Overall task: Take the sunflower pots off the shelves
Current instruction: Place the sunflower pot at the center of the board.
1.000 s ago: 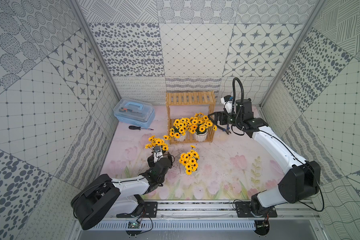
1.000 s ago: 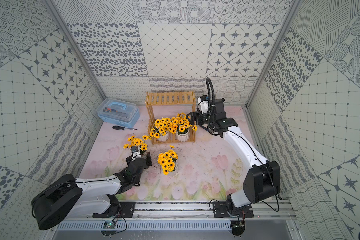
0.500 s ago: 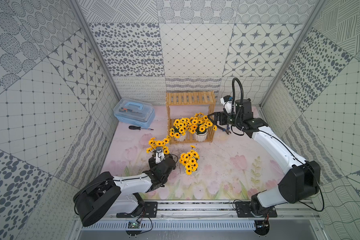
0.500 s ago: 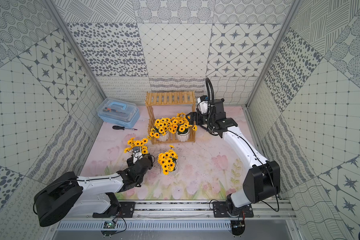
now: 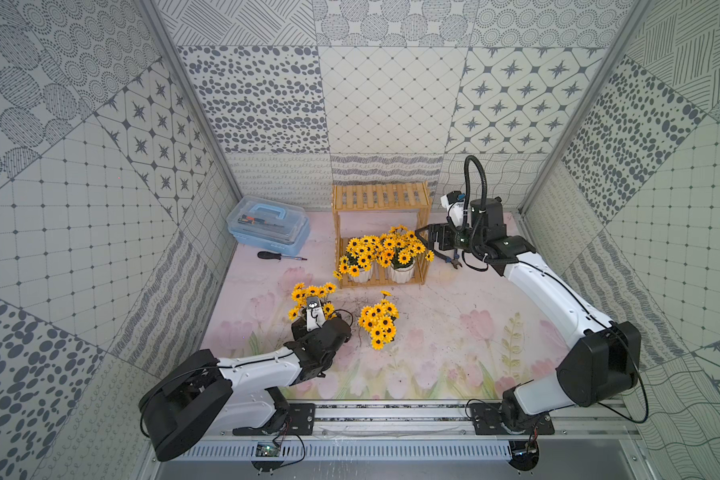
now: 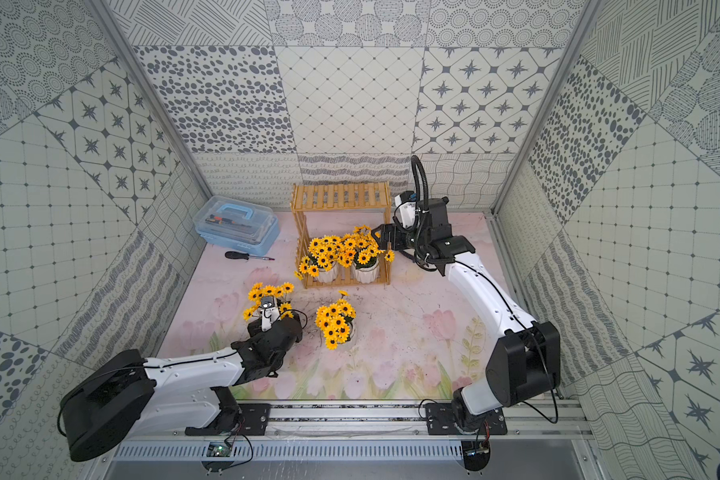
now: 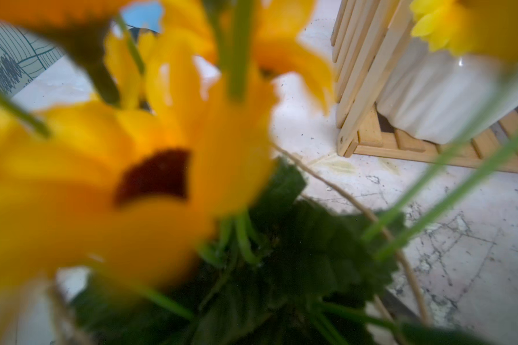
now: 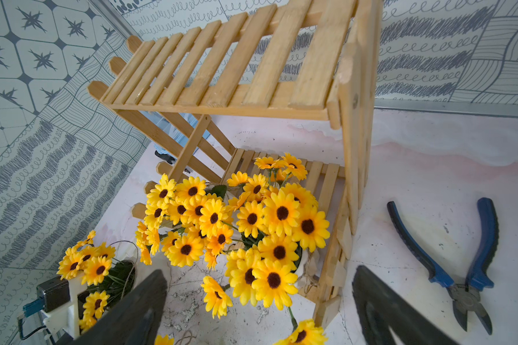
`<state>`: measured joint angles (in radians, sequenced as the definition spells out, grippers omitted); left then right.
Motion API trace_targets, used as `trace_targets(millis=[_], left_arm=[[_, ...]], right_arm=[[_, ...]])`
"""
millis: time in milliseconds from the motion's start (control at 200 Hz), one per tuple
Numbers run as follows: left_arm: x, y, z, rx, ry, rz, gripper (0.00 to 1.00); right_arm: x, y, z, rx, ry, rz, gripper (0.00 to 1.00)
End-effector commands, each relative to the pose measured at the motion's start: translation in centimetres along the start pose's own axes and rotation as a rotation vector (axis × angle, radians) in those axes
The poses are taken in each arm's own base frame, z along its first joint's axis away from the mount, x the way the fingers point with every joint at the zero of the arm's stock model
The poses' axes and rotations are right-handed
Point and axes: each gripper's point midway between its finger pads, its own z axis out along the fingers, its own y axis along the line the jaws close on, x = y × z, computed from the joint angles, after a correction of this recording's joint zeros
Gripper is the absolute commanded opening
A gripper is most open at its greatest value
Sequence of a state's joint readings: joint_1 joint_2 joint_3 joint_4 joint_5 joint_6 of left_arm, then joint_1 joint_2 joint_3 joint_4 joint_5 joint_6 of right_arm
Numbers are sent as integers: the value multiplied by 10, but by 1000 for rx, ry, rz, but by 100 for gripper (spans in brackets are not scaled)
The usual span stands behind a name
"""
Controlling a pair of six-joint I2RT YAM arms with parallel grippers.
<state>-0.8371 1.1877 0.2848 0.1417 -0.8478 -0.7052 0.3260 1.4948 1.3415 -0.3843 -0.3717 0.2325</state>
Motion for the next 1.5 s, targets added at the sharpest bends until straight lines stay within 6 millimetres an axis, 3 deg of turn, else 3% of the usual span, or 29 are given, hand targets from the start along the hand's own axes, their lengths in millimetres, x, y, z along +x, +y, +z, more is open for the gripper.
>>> trace_targets(millis=[0, 305, 680, 1095, 1496], left_arm=[[3, 16, -4, -75, 23, 8, 97], [-21, 24, -16, -106, -24, -6, 97], [-34, 45, -28, -166, -67, -93, 97], [-46, 62, -44, -129, -137, -165, 97], [-74, 55, -55, -66, -198, -147, 97]], right_arm=[[-7, 5, 2, -20, -32, -23, 98], [-5, 4, 4, -18, -26, -23, 98], [1, -6, 10, 20, -2, -14, 98], [2, -3, 10, 8, -1, -17, 98], [-5, 5, 5, -17, -23, -22, 98]])
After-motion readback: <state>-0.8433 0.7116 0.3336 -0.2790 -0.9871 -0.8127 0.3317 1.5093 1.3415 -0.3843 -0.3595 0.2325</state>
